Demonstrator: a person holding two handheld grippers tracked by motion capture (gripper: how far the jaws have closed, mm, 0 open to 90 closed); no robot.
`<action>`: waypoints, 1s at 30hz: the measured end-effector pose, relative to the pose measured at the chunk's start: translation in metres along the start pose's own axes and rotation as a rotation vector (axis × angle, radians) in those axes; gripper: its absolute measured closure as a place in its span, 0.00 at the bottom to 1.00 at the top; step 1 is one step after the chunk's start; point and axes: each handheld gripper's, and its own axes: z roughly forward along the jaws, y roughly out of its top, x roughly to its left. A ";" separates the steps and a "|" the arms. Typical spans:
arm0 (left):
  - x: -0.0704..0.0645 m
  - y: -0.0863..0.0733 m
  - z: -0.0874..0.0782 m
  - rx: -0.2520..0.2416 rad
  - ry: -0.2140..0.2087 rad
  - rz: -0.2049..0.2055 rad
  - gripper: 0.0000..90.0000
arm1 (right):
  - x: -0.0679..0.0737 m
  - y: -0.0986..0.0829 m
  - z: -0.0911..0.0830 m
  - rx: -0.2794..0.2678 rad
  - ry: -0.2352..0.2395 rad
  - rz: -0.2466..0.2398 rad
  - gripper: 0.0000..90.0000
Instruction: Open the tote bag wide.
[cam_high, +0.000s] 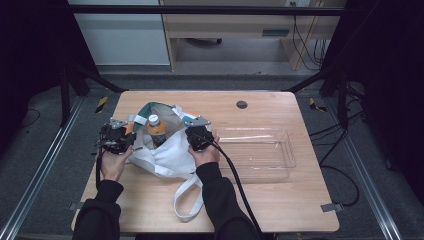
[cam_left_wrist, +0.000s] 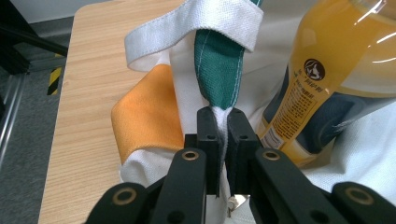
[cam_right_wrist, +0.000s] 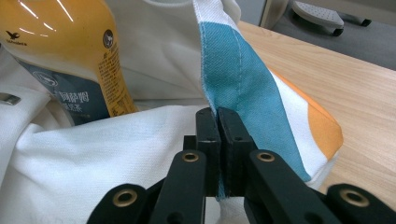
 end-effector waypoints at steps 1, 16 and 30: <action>0.001 0.000 -0.001 -0.011 -0.011 -0.004 0.94 | 0.000 0.001 -0.003 -0.019 -0.002 -0.002 0.94; -0.003 0.003 -0.037 -0.187 -0.043 0.023 0.61 | -0.012 0.012 -0.049 -0.168 0.020 -0.019 0.62; -0.008 -0.009 -0.067 -0.261 -0.105 0.046 0.49 | -0.034 0.003 -0.105 -0.201 0.075 -0.056 0.37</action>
